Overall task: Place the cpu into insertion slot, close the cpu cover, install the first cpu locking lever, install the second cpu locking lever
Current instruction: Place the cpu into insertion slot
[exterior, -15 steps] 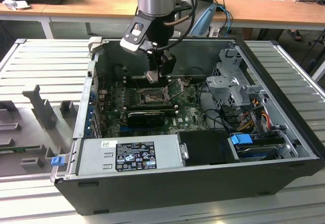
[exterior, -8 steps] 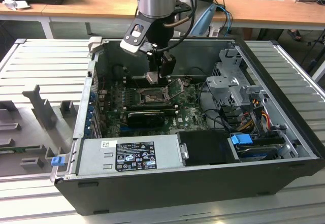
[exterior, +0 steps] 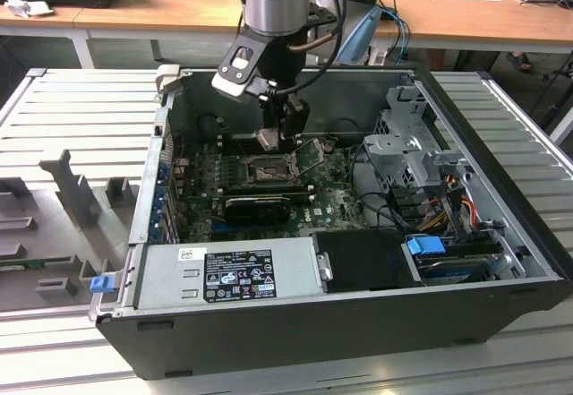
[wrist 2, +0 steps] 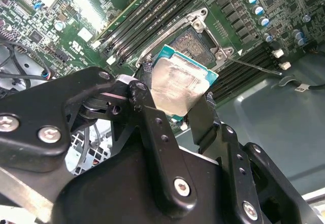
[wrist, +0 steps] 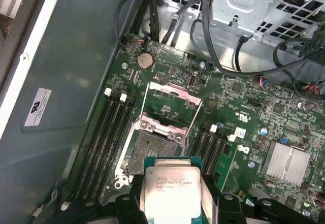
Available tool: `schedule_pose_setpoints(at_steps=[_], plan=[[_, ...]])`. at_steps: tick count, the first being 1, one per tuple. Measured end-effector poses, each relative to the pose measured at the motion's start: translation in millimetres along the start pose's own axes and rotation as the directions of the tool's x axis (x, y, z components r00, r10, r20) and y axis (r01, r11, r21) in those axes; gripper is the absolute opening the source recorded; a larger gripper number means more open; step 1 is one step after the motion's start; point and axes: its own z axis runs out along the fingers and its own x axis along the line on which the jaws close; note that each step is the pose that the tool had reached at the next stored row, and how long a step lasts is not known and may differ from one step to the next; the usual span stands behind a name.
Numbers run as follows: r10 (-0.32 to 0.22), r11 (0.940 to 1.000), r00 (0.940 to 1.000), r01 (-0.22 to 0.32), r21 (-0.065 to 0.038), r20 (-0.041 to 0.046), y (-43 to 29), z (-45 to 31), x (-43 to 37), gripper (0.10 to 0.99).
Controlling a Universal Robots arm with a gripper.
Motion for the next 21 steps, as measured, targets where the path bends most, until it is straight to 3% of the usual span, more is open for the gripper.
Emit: schedule_pose_setpoints(at_steps=[7,11,12,13,14,21], plan=[[0.009,1.0000,1.0000,-0.009,0.000,0.0005,-0.1,1.0,0.0,0.529],[0.040,0.9992,0.9992,-0.040,-0.001,0.0034,-0.1,1.6,0.0,0.529],[0.085,0.9964,0.9963,-0.085,-0.001,0.0091,-0.2,2.4,0.0,0.529],[0.143,0.9897,0.9896,-0.143,-0.003,0.0138,-0.3,3.5,-0.1,0.529],[0.160,0.9872,0.9870,-0.160,-0.003,0.0151,-0.3,3.7,-0.1,0.529],[0.194,0.9810,0.9808,-0.194,-0.004,0.0176,-0.4,4.6,-0.1,0.529]])
